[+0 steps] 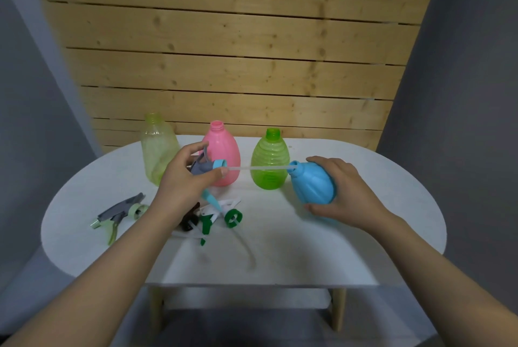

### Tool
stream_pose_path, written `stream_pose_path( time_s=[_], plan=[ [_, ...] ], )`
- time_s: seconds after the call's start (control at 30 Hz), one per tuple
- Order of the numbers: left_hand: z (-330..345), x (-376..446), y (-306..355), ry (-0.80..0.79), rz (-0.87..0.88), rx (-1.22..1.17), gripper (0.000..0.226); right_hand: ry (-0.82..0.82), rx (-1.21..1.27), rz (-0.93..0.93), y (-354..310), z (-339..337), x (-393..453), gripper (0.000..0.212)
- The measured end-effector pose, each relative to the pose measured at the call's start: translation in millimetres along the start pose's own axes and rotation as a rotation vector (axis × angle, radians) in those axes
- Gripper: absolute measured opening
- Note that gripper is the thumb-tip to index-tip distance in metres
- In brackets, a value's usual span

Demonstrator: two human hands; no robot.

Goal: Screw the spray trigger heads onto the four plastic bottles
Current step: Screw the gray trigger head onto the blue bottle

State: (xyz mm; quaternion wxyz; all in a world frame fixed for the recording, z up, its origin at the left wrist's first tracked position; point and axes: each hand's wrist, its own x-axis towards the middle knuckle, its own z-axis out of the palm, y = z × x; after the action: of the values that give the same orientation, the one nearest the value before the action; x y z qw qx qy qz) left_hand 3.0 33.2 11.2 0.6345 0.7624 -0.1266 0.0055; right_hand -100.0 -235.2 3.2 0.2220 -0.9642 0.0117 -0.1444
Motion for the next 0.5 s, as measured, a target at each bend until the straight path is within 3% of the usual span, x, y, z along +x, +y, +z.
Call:
stream_pose_path(
  time_s=[0.33,0.5],
  plan=[
    [4.3,0.0,-3.7,0.021,0.065,0.106,0.063,-0.024,-0.026,-0.052,-6.9,2.4,0.6,0.087],
    [15.7,-4.8,3.3,-0.093,0.167,0.186,0.066,-0.104,-0.031,-0.056,-17.8,5.7,1.0,0.089]
  ],
)
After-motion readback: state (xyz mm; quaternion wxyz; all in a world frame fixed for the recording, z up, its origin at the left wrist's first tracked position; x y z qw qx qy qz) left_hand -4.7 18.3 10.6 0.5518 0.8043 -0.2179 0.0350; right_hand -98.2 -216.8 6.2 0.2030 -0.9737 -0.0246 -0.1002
